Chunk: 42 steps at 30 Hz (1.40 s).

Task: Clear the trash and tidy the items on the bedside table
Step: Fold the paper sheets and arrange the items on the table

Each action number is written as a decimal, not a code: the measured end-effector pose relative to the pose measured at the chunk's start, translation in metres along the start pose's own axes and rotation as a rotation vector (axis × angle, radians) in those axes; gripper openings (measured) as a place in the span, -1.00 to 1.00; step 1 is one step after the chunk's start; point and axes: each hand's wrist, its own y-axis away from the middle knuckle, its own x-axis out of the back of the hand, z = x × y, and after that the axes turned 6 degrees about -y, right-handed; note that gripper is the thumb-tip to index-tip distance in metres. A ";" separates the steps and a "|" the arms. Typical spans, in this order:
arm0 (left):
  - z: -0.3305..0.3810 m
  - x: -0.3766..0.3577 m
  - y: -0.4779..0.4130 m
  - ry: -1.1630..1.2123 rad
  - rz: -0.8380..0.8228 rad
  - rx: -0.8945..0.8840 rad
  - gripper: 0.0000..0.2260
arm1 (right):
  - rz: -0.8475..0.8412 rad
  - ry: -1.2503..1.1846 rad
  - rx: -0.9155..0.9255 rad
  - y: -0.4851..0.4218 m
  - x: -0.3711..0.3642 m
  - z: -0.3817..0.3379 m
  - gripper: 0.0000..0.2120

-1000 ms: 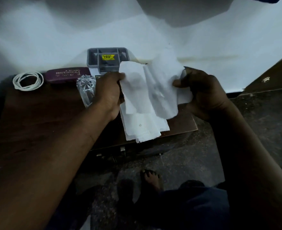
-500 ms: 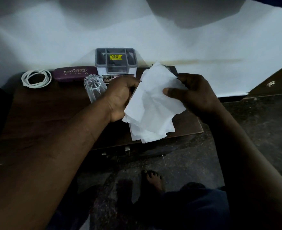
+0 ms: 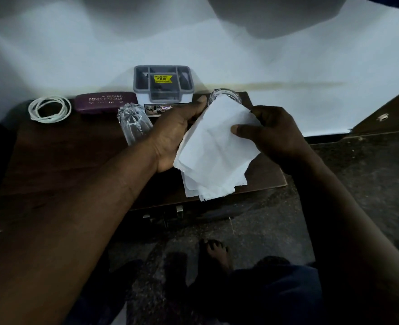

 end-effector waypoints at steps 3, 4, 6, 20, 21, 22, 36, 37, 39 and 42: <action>-0.005 0.003 -0.001 -0.090 -0.084 0.013 -0.59 | 0.029 -0.026 -0.037 -0.002 -0.001 0.000 -0.87; -0.007 0.005 -0.002 -0.151 -0.079 0.012 -0.60 | 0.037 -0.043 -0.048 -0.002 -0.001 0.000 -0.86; -0.010 0.006 -0.003 -0.238 -0.043 -0.007 -0.65 | 0.042 -0.095 -0.071 -0.002 -0.001 0.000 -0.82; -0.014 0.010 -0.012 -0.326 0.050 -0.086 -0.86 | -0.093 -0.180 -0.085 -0.005 -0.002 0.008 -0.91; -0.014 0.010 -0.012 -0.331 0.062 -0.092 -0.87 | -0.093 -0.178 -0.082 -0.005 -0.003 0.008 -0.90; -0.015 0.010 -0.013 -0.333 0.075 -0.102 -0.88 | -0.087 -0.183 -0.084 -0.005 -0.003 0.008 -0.86; -0.013 0.010 -0.012 -0.362 0.074 -0.121 -0.78 | -0.017 -0.173 -0.074 -0.005 -0.006 0.006 -0.73; -0.013 0.010 -0.011 -0.361 0.071 -0.120 -0.80 | -0.016 -0.154 -0.072 -0.005 -0.006 0.006 -0.77; -0.012 0.010 -0.011 -0.361 0.059 -0.118 -0.81 | -0.014 -0.146 -0.076 -0.005 -0.007 0.006 -0.79; -0.011 0.010 -0.010 -0.360 0.044 -0.109 -0.81 | -0.027 -0.158 -0.083 -0.004 -0.008 0.006 -0.73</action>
